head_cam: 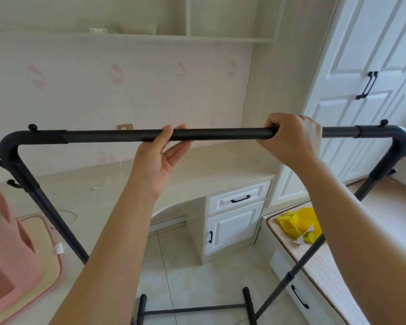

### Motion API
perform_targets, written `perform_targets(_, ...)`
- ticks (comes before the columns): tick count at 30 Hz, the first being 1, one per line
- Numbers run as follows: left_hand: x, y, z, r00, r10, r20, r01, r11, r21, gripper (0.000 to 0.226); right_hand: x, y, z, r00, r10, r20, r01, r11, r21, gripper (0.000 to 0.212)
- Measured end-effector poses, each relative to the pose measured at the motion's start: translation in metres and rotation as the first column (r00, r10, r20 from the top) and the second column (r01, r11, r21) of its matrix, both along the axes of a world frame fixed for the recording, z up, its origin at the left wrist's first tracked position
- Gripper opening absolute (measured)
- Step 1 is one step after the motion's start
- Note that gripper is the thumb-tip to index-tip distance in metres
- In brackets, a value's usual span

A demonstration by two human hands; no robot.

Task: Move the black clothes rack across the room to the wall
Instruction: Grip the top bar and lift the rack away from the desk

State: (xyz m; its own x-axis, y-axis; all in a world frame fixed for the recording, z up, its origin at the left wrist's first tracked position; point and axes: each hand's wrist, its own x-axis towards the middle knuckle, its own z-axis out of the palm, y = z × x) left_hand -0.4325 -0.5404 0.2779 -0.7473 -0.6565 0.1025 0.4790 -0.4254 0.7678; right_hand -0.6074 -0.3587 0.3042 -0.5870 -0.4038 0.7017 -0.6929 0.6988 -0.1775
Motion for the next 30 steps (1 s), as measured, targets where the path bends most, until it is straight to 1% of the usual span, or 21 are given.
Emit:
perform_targets(3,-0.009,-0.005,0.000,0.999,-0.042,0.004,0.041,0.999,0.016,0.014,0.000,0.002,0.001,0.999,-0.044,0.002,0.044,0.999,0.013,0.012)
perform_targets(10,-0.026,-0.017,-0.001,0.989,-0.145,0.002,0.145,0.988,0.048,0.010,0.004,0.005,0.002,0.991,-0.134,-0.008,0.134,0.991,0.023,0.012)
perform_targets(18,-0.046,-0.021,0.000,0.968,-0.248,0.021,0.247,0.968,0.043,0.011,0.007,0.015,0.002,0.971,-0.238,-0.035,0.238,0.971,-0.011,0.014)
perform_targets(25,-0.062,-0.018,-0.002,0.938,-0.347,0.004,0.347,0.938,0.018,0.010,0.012,0.032,0.002,0.951,-0.306,-0.039,0.305,0.952,-0.035,0.012)
perform_targets(30,-0.071,-0.011,-0.002,0.916,-0.402,-0.009,0.402,0.916,0.023,0.010,0.016,0.053,0.003,0.926,-0.373,-0.057,0.372,0.928,-0.017,0.014)
